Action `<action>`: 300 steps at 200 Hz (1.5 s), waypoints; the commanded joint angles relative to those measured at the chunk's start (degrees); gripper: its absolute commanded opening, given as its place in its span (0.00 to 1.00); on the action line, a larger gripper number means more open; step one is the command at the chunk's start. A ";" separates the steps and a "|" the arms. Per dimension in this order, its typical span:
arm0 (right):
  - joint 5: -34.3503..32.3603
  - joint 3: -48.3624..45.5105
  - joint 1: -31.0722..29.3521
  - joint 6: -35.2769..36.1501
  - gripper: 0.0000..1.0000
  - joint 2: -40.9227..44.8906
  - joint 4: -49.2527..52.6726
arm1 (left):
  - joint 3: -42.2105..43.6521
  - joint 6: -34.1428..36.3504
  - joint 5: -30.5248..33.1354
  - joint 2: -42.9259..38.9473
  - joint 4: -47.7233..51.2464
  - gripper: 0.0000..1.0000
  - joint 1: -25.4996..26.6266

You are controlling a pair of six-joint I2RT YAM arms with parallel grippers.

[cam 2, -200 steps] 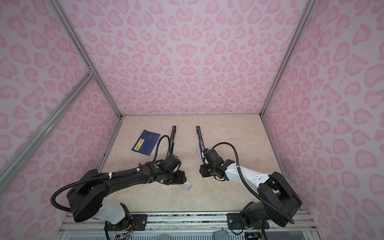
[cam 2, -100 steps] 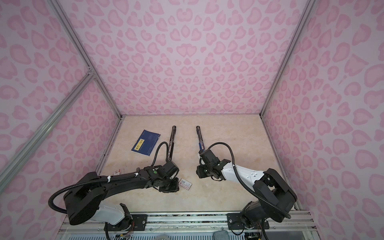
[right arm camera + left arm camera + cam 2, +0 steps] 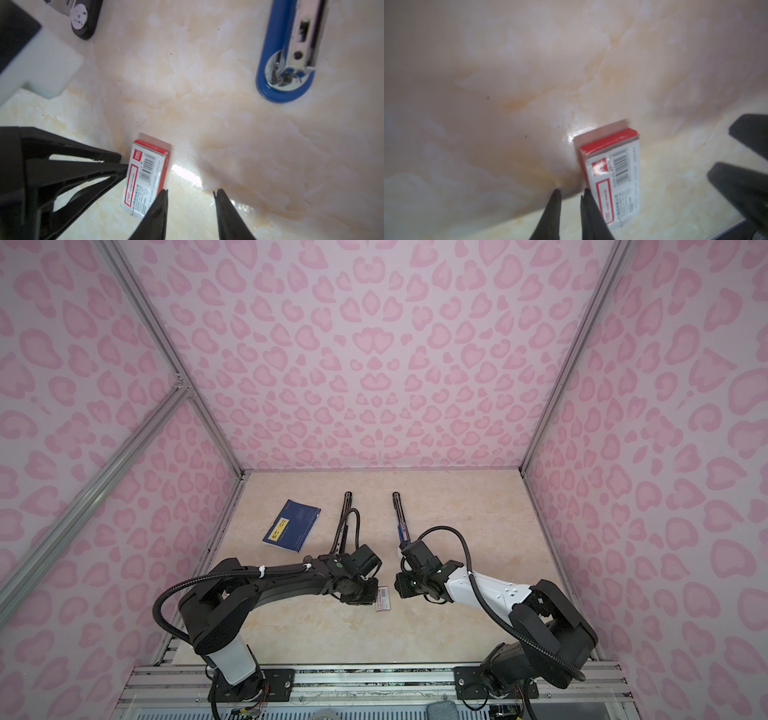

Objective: Load the staples into the stapler
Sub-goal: 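Lift the staple box with the left gripper while the right approaches its end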

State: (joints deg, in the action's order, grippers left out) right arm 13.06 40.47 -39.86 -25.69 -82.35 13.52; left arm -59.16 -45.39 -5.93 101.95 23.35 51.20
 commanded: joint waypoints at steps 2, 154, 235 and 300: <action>-1.24 -1.29 -0.06 0.45 0.40 0.61 1.82 | -4.11 3.64 2.31 3.58 0.98 0.27 -0.13; 1.93 0.15 -10.58 -1.48 0.33 -7.11 -1.82 | 10.99 -1.93 5.55 -16.14 2.84 0.44 -1.09; -0.43 -1.50 -9.72 0.09 0.36 -0.98 -1.48 | 10.56 -1.11 -1.97 -15.12 -5.23 0.56 -0.88; -2.08 -7.46 -0.39 -0.07 0.37 7.20 -0.69 | 5.38 -0.23 -6.90 -5.11 -6.66 0.55 -0.62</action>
State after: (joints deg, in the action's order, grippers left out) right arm 11.79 33.98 -41.93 -26.11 -76.01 12.10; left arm -52.16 -46.26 -10.76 94.63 17.17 50.48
